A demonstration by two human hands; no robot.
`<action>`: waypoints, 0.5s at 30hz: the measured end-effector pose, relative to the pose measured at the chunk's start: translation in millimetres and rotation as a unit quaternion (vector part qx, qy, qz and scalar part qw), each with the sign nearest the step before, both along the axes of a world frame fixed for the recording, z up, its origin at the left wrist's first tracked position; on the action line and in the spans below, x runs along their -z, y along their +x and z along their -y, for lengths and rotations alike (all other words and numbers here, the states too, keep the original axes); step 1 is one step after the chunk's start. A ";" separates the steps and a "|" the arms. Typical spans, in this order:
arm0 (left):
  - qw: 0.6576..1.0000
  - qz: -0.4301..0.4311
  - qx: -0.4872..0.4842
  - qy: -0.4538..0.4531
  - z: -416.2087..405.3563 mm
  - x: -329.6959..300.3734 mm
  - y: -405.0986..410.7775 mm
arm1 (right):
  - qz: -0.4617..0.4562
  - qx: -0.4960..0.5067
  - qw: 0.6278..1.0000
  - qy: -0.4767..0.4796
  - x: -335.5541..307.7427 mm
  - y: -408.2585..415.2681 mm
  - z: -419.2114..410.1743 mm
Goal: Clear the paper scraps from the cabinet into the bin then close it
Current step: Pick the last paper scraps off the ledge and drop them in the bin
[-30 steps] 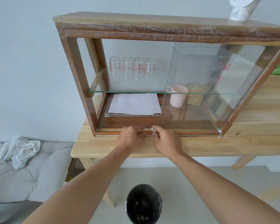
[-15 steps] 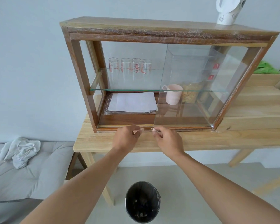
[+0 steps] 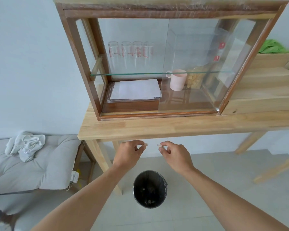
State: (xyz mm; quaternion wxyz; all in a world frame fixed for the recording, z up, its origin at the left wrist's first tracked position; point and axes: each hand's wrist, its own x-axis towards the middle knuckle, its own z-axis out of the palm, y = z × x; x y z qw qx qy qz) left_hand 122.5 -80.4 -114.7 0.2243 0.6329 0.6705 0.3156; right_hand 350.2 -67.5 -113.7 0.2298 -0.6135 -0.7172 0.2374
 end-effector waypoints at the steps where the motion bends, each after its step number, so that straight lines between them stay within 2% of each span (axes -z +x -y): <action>1: 1.000 0.001 -0.001 -0.008 1.7 9.9 0.4 | 0.005 -0.003 1.000 -0.009 8.3 0.6 3.3; 15: 0.990 -0.008 -0.028 -0.141 21.7 159.6 1.8 | 0.042 -0.005 0.986 -0.159 155.9 10.6 15.9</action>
